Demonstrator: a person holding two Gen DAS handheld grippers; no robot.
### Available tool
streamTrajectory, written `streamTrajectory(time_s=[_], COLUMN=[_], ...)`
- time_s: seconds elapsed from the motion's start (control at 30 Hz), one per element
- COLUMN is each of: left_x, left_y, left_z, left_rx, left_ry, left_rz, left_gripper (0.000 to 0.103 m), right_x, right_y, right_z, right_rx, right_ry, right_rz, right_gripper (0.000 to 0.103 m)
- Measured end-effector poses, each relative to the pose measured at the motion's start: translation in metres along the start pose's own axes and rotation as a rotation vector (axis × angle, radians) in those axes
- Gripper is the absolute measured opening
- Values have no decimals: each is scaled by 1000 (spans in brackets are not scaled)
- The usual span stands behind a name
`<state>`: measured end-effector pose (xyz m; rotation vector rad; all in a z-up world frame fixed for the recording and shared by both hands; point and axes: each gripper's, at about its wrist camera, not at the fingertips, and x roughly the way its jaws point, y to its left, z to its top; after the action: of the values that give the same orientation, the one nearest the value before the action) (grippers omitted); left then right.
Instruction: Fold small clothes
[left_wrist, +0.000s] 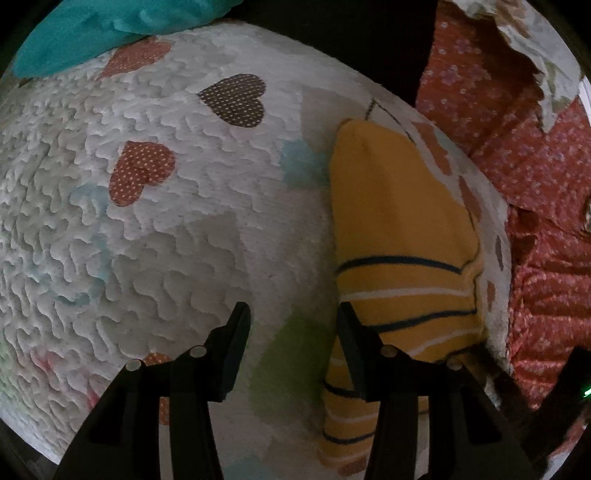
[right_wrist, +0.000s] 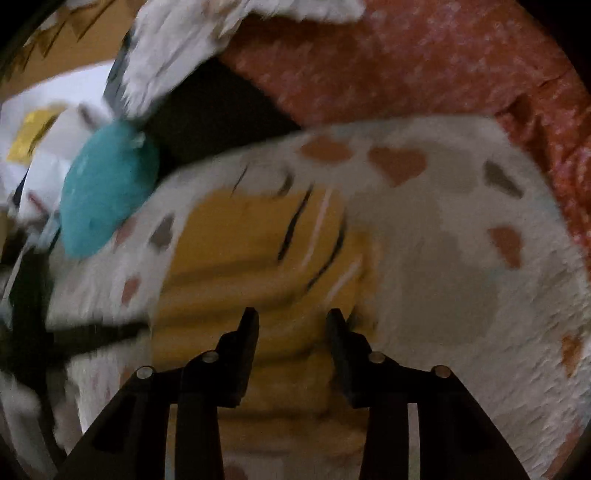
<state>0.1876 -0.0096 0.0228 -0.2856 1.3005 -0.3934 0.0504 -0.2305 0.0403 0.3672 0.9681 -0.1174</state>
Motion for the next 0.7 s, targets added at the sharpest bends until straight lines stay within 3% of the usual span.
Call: streamTrajectory(time_s=[0.07,0.13,0.3,0.4,0.5,0.6,0.7], left_x=[2,2,-3,-20,-40,-74,-108], left_y=[-2,-5,-14,-21,-33,-48,-57], left_z=[1,-1,-12,-30,-53,-82,-111], left_rx=[-8,-11,-5,-3,29,119,209], left_ry=[-4,-14,-50,-139,-269,-417,-495], left_rz=[6,9,10,24,102,188,231], left_gripper=[47,47,47,47,47,47,51], right_x=[23,14,-16,-35,-54,-75,-91], right_y=[-22,-39,-43,-46,-50,-47,-33], right_z=[-15,-24,-36,-49,-62,-77,-91], right_rx=[88,157,167,173,180,164,112], right_ry=[63,19,-8,-30,-34,-47,-68], right_rz=[-10,37,3,-26,-65,-70,-89], right_gripper=[40,39,42,45,45,46,51])
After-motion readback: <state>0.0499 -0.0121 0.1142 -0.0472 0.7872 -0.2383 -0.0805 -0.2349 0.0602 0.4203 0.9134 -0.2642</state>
